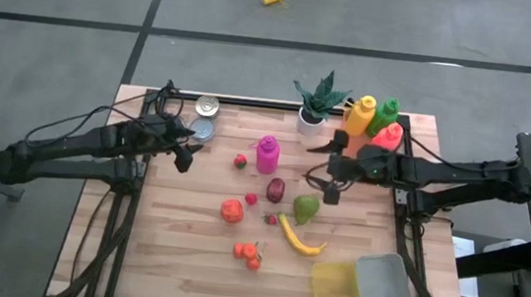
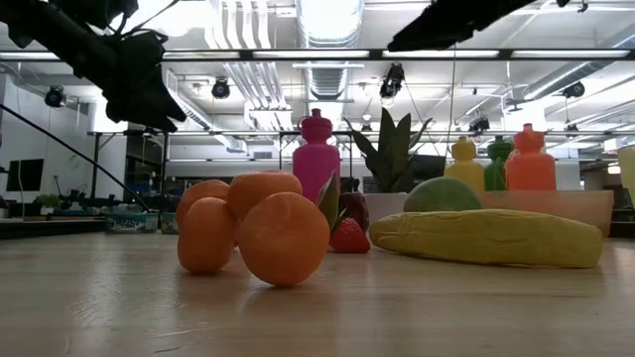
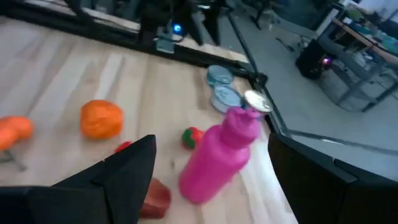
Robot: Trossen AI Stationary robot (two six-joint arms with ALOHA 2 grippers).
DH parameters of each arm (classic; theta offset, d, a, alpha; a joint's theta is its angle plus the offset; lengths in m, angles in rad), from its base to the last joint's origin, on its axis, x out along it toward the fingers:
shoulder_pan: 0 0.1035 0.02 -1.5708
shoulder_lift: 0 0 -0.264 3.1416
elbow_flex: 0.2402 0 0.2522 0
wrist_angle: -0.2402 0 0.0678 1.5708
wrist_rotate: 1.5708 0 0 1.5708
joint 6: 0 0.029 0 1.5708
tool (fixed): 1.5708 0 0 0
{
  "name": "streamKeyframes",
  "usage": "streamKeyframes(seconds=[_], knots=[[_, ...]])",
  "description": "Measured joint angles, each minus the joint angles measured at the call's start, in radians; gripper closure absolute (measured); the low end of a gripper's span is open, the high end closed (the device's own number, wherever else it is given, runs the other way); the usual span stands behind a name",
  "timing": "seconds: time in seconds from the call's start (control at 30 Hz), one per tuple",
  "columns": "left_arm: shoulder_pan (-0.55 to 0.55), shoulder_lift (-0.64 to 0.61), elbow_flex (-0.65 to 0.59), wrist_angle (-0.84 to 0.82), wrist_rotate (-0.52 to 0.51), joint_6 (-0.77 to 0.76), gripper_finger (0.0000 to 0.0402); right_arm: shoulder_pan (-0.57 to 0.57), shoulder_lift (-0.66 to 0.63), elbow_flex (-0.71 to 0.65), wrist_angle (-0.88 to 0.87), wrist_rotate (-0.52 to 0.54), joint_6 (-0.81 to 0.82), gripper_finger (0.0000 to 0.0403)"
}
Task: Pick & Place Food Item
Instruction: Put the violet water bottle into the orange bin
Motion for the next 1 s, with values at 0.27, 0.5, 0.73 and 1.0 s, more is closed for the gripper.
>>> streamKeyframes(seconds=[0.27, 0.5, 0.73, 1.0], knots=[[0.0, 0.0, 0.0, -0.002, 0.0, 0.0, 0.0126, -0.112, 0.105, 0.125, 0.002, -0.057, 0.064, 0.0095], [-0.001, 0.0, 0.0, -0.003, 0.0, 0.0, 0.0126, -0.208, 0.309, 0.364, -0.167, -0.148, 0.204, 0.0095], [-0.001, 0.0, 0.0, -0.081, 0.0, 0.001, 0.0126, -0.21, 0.488, 0.607, -0.419, -0.148, 0.144, 0.0095], [-0.001, 0.0, 0.0, -0.115, 0.0, 0.001, 0.0126, -0.212, 0.648, 0.761, -0.568, -0.181, 0.128, 0.0095]])
